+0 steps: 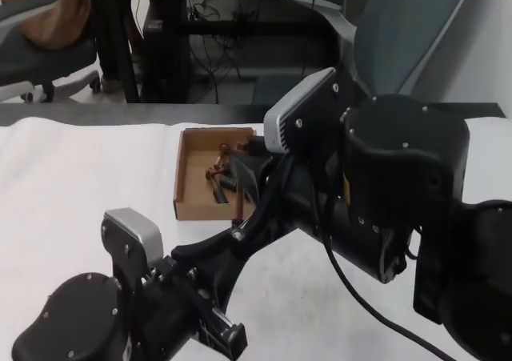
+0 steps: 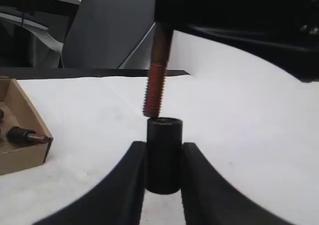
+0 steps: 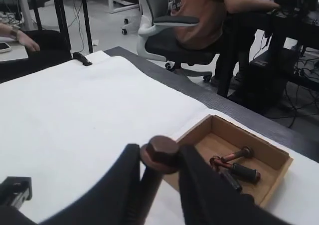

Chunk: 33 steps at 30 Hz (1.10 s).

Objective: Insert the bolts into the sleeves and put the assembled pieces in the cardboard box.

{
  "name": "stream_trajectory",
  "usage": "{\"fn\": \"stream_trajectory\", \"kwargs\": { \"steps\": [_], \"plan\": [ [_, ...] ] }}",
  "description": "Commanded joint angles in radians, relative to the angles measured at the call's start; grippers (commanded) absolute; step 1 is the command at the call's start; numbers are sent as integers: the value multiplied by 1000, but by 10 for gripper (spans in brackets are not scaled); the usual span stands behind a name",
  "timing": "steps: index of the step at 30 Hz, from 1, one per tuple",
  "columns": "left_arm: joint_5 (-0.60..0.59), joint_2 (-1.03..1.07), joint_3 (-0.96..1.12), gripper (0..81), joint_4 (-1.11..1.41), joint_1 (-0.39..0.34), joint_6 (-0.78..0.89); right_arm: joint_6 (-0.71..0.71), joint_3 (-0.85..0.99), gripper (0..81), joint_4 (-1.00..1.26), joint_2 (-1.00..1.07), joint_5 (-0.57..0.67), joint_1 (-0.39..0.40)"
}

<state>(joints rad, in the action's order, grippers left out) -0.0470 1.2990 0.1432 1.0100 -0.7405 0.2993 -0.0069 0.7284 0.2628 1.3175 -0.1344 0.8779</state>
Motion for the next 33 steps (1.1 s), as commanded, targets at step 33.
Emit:
{"fn": "stream_trajectory", "kwargs": {
  "steps": [33],
  "plan": [
    [91,0,2,18,-32,-14,-83,7,-11,6,-34,-36,14,18]
  ]
}}
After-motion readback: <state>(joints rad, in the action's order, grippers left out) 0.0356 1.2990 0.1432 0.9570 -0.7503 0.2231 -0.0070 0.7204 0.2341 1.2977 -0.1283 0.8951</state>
